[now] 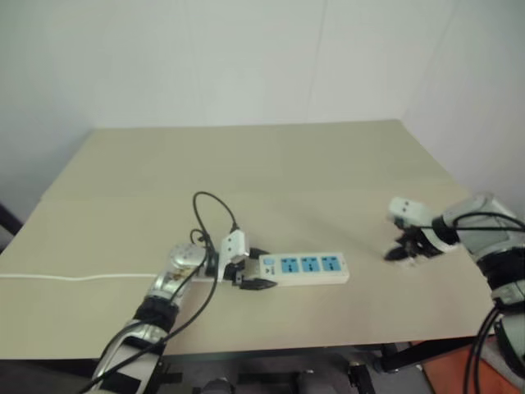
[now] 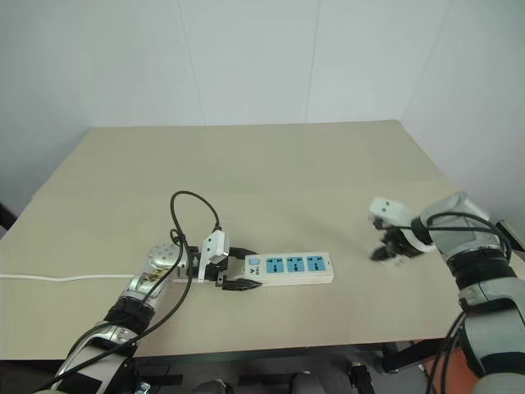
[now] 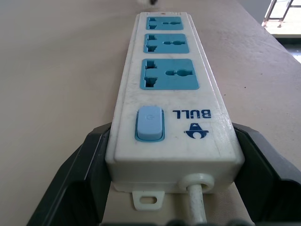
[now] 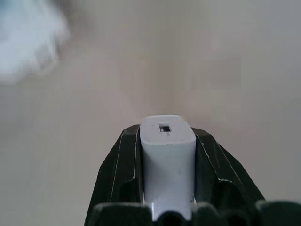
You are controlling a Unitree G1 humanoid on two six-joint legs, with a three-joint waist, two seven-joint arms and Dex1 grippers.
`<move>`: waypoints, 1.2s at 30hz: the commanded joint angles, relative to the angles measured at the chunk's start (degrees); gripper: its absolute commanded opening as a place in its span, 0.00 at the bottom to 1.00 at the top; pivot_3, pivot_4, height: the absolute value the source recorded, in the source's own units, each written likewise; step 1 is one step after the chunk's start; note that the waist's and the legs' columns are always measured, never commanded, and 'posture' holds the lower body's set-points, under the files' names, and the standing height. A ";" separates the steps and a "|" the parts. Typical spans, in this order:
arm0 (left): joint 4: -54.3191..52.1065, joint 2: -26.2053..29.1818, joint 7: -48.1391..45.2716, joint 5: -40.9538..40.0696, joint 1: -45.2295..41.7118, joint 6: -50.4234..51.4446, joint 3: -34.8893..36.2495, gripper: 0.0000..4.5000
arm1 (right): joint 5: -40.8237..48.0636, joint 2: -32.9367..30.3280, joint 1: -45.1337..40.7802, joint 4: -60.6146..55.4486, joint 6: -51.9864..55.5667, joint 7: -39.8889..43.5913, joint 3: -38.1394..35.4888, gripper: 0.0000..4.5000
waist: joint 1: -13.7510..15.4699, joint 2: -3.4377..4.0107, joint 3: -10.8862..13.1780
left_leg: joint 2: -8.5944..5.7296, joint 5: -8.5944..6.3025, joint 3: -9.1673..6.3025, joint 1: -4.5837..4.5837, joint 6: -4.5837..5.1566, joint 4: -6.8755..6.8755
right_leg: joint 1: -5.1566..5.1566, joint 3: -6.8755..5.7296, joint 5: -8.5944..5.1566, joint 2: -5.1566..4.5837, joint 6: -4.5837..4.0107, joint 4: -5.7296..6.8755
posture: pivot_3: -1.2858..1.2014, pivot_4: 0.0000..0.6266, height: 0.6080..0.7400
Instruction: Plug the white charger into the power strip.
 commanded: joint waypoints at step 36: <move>-1.71 4.24 -2.87 -0.17 0.23 2.52 -1.14 0.73 | 17.38 31.31 20.36 -11.97 -26.45 -13.80 -3.65 0.25 | -0.51 -0.08 -0.05 | 0.10 0.00 -0.05 0.14 0.01 0.00 | 0.06 -0.03 0.03 0.14 -0.05 0.09 | 0.52 0.24 1.00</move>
